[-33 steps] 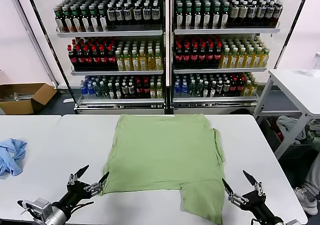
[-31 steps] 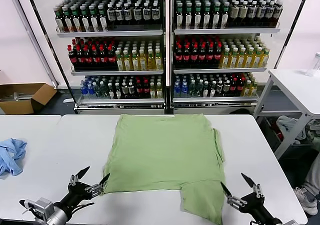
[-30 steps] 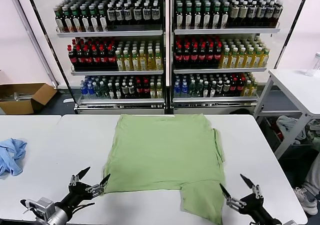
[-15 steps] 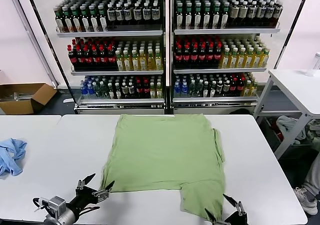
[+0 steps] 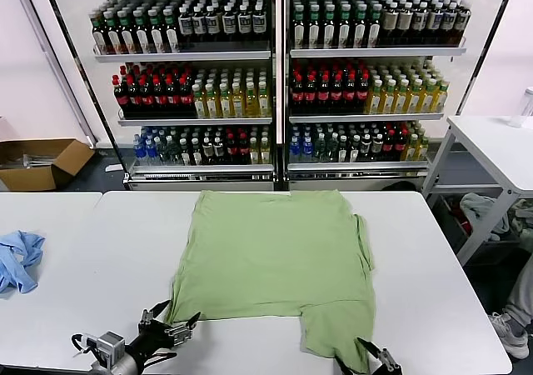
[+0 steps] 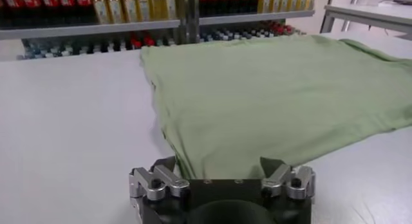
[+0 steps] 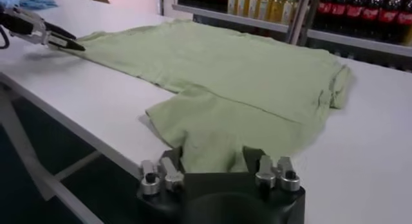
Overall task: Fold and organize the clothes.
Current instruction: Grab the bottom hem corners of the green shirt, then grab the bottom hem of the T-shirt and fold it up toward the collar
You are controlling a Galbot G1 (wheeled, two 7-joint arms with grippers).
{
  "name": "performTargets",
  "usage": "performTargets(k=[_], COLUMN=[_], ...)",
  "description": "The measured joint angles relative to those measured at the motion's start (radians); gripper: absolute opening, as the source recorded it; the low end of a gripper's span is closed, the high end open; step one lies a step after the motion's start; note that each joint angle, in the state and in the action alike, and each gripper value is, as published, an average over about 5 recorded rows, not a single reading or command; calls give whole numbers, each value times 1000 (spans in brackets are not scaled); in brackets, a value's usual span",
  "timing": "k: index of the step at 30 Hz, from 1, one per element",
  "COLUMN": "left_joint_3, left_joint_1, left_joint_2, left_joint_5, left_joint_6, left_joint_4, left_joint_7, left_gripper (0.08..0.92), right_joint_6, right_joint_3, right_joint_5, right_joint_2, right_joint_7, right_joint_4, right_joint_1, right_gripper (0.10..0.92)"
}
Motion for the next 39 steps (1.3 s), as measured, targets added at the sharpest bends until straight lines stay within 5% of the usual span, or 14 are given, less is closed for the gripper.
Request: performTargets(k=[11, 21, 39], left_joint_3=[9, 12, -44], left_joint_1=[-2, 13, 91], left_joint_2=[5, -2, 9], left_joint_5=[12, 10, 9], left_joint_6=[0, 1, 24], left_joint_4=[18, 7, -144], left_joint_7=[4, 11, 29], left_gripper=[394, 135, 102], right_joint_6=[16, 40, 63], right_joint_3=[2, 20, 54], right_joint_5=[18, 74, 365], right_joint_2=[-4, 1, 13], right_joint_7=[1, -19, -47], right_joint_4=[-6, 9, 76], right_joint_1=[-1, -23, -61], right_gripper=[128, 110, 110])
